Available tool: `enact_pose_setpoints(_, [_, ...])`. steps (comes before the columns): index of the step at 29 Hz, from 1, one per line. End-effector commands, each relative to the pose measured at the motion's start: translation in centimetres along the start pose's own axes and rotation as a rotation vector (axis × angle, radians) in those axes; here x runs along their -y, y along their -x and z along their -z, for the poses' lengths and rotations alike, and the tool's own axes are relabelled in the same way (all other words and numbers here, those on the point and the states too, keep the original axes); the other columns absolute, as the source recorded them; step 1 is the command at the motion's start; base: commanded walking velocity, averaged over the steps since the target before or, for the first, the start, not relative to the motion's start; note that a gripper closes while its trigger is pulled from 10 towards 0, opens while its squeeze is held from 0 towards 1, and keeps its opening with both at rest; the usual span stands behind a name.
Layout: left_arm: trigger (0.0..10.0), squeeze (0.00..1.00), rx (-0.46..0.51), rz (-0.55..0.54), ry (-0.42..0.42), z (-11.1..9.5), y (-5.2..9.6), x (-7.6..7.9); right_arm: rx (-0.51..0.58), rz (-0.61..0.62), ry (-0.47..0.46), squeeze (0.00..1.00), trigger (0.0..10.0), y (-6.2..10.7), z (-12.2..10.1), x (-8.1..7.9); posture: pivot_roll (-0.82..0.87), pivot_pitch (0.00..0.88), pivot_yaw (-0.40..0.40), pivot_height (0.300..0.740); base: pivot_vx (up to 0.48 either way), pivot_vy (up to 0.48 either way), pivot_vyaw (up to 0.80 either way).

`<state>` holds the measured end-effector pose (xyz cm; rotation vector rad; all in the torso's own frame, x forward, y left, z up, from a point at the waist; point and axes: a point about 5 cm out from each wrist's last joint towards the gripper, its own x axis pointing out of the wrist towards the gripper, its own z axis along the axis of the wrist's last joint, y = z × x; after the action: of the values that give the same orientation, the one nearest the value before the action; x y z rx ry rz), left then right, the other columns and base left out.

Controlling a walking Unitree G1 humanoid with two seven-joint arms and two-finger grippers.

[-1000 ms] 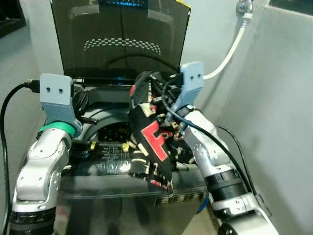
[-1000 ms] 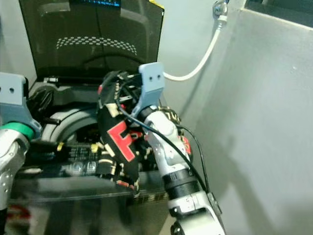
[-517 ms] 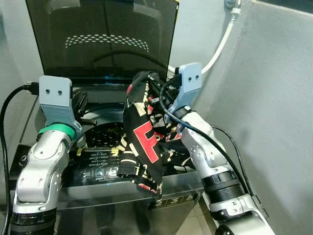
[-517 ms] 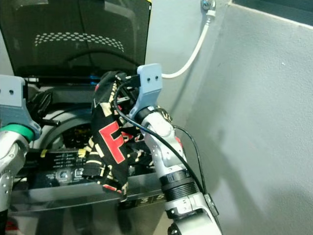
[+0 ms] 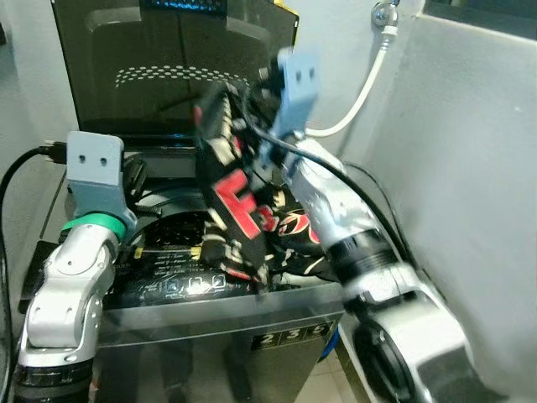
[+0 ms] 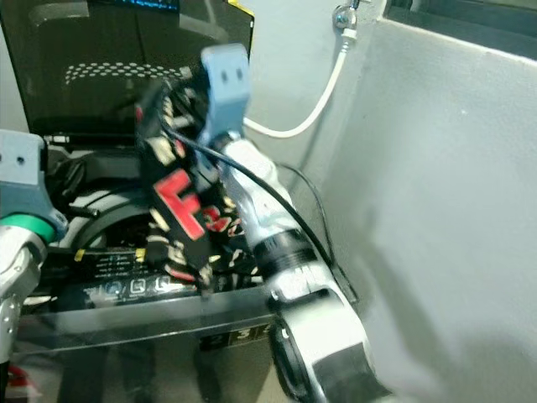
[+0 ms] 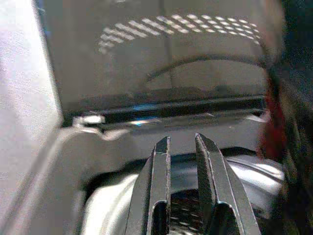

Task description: Clothes washing

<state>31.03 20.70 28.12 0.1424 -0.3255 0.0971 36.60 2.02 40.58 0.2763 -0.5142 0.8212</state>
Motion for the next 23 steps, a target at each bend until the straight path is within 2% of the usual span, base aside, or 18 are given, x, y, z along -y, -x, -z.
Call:
enact_pose_setpoints(1, [10.0, 0.0, -0.002, 0.005, -0.002, 0.2, 0.4, 0.4, 0.153, -0.026, -0.16, 0.0, 10.0, -0.9, -3.3, -0.6, 0.06, 0.002, -0.122, 0.74, 0.0, 0.0, 0.0])
enact_pose_setpoints(2, [10.0, 0.0, 0.001, 0.004, -0.002, 0.1, 0.6, 0.5, 0.254, -0.034, -0.293, 0.0, 10.0, -1.4, -5.4, -0.8, 0.06, 0.002, -0.122, 0.74, 0.0, 0.0, 0.0])
enact_pose_setpoints(5, [10.0, 0.0, 0.001, 0.004, -0.002, 0.1, 0.6, 0.5, 0.254, -0.034, -0.293, 0.0, 10.0, -1.4, -5.4, -0.8, 0.06, 0.002, -0.122, 0.74, 0.0, 0.0, 0.0])
enact_pose_setpoints(6, [10.0, 0.0, 0.003, -0.007, -0.002, 0.1, 0.9, 0.2, 0.329, -0.004, -0.408, 0.0, 10.0, -1.3, -6.9, 0.2, 0.07, 0.003, -0.13, 0.74, 0.0, 0.0, 0.0])
enact_pose_setpoints(7, [10.0, 0.0, 0.001, -0.016, -0.006, 0.1, 1.1, -0.1, 0.273, 0.022, -0.383, 0.0, 10.0, -1.1, -5.8, 0.8, 0.07, 0.004, -0.131, 0.74, 0.0, 0.0, 0.0])
enact_pose_setpoints(8, [10.0, 0.0, 0.001, -0.016, -0.006, 0.1, 1.1, -0.1, 0.273, 0.022, -0.383, 0.0, 10.0, -1.1, -5.8, 0.8, 0.07, 0.004, -0.131, 0.74, 0.0, 0.0, 0.0])
enact_pose_setpoints(9, [10.0, 0.0, -0.002, -0.019, -0.009, 0.2, 1.2, -0.3, 0.129, 0.009, -0.234, 0.0, 10.0, -0.8, -3.3, 0.7, 0.07, 0.002, -0.124, 0.74, 0.0, 0.0, 0.0])
enact_pose_setpoints(10, [10.0, 0.0, -0.002, -0.019, -0.009, 0.2, 1.2, -0.3, 0.129, 0.009, -0.234, 0.0, 10.0, -0.8, -3.3, 0.7, 0.07, 0.002, -0.124, 0.74, 0.0, 0.0, 0.0])
enact_pose_setpoints(12, [10.0, 0.0, -0.005, 0.0, -0.012, 0.3, 1.1, -0.1, -0.198, -0.065, 0.109, 0.0, 10.0, 0.7, 3.3, 0.3, 0.07, 0.001, -0.111, 0.74, 0.0, 0.0, 0.0])
enact_pose_setpoints(15, [10.0, 0.0, -0.005, 0.0, -0.012, 0.3, 1.1, -0.1, -0.198, -0.065, 0.109, 0.0, 10.0, 0.7, 3.3, 0.3, 0.07, 0.001, -0.111, 0.74, 0.0, 0.0, 0.0])
enact_pose_setpoints(16, [10.0, 0.0, -0.005, 0.009, -0.012, 0.3, 1.0, 0.1, -0.281, -0.093, 0.194, 0.0, 10.0, 1.3, 5.1, 0.3, 0.07, 0.001, -0.111, 0.74, 0.0, 0.0, 0.0])
enact_pose_setpoints(17, [10.0, 0.0, -0.005, 0.009, -0.012, 0.3, 1.0, 0.1, -0.281, -0.093, 0.194, 0.0, 10.0, 1.3, 5.1, 0.3, 0.07, 0.001, -0.111, 0.74, 0.0, 0.0, 0.0])
enact_pose_setpoints(18, [10.0, 0.0, -0.005, 0.042, -0.007, 0.2, 0.8, 0.5, -0.403, -0.103, 0.291, 0.0, 10.0, 2.4, 7.5, 0.9, 0.06, 0.001, -0.097, 0.74, 0.0, 0.0, 0.0])
enact_pose_setpoints(20, [10.0, 0.0, -0.005, 0.042, -0.007, 0.2, 0.8, 0.5, -0.403, -0.103, 0.291, 0.0, 10.0, 2.4, 7.5, 0.9, 0.06, 0.001, -0.097, 0.74, 0.0, 0.0, 0.0])
enact_pose_setpoints(21, [10.0, 0.0, 0.001, 0.084, 0.005, 0.0, 0.8, 1.0, -0.484, -0.077, 0.337, 0.0, 10.0, 3.3, 8.8, 1.8, 0.06, 0.003, -0.095, 0.74, 0.0, 0.0, 0.0])
enact_pose_setpoints(23, [10.0, 0.0, 0.0, 0.172, 0.03, -0.4, 0.9, 1.9, -0.565, 0.016, 0.417, 0.0, 10.0, 4.4, 9.8, 3.5, 0.06, 0.006, -0.086, 0.74, 0.0, 0.0, 0.0])
